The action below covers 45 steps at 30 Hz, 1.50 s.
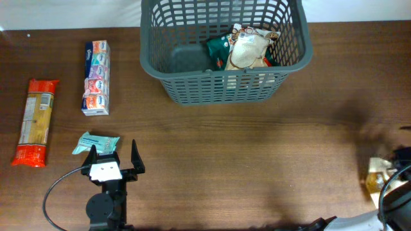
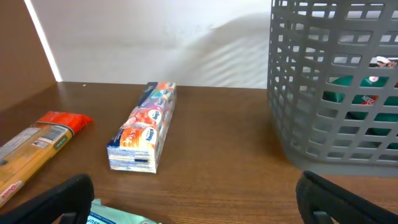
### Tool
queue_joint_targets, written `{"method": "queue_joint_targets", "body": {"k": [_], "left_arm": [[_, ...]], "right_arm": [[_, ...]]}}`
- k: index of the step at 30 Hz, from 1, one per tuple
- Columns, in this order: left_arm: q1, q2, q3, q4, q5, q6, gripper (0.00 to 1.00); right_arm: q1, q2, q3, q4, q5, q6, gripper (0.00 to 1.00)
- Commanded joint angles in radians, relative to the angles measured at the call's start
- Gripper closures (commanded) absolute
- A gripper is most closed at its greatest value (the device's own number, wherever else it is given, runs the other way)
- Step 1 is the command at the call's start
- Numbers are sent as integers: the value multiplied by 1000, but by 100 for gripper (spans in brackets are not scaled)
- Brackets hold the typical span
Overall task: Pack container
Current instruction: 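Lower the right gripper onto the second clear rice bag to grasp, then close the right gripper on the clear mushroom bag and lift it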
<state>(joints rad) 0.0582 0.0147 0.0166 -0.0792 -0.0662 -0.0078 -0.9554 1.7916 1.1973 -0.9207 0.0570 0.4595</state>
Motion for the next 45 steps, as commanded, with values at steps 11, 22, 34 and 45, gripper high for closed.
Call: {"method": "queue_joint_targets", "body": {"k": [11,22,34,45], "left_arm": [[-3,-9,-7,0,11,-10,1],[-3,-9,-7,0,11,-10,1],[-3,-9,-7,0,11,-10,1],[-3,-9,-7,0,11,-10,1]], "right_arm": [[37,77,-38,21,-80,-86,91],[119,77,14,-31,14,-122,1],[242,77,314,-234,226,-142,1],[226,75,365,-298,322,-128,1]]}}
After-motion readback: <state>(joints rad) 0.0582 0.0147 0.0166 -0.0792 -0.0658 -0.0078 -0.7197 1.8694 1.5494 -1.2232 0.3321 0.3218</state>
